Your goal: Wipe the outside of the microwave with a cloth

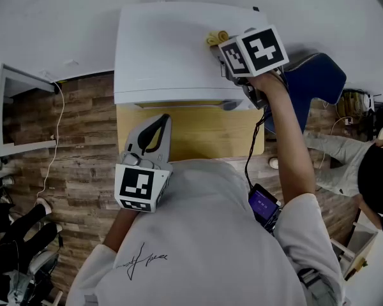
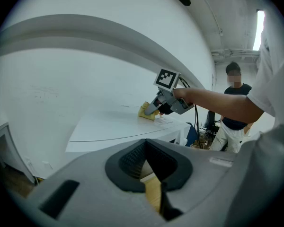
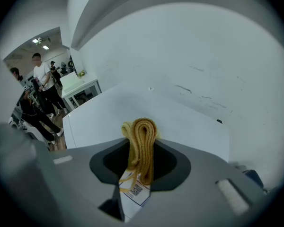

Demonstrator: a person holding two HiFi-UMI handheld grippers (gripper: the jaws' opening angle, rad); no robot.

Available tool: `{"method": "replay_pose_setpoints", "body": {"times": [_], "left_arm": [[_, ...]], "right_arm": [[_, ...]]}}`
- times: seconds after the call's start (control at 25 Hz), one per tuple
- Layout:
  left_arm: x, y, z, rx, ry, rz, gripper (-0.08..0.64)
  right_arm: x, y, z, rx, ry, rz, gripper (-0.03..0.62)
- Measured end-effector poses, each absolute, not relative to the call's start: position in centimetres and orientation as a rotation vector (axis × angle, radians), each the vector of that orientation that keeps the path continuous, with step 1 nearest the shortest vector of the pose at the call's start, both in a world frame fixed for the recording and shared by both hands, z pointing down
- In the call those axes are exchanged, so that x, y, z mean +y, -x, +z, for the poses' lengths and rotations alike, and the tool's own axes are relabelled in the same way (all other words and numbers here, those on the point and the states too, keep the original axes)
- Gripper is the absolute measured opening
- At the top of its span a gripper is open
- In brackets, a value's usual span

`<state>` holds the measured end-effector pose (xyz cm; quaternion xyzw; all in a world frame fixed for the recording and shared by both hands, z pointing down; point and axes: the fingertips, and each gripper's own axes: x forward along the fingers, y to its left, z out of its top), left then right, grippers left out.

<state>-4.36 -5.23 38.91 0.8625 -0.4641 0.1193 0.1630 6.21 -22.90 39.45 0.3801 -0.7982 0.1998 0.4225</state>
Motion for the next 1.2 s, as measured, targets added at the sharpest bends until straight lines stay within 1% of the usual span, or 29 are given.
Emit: {"method": "replay_pose_setpoints", "body": {"times": [1.2], "left_arm": [[-5.1, 7.6, 39.4, -1.382, -2.402, 0.328, -0.005]], "right_arm": [[-22.6, 9.1, 39.5, -2.144, -0.666, 0.484, 0.120]]}}
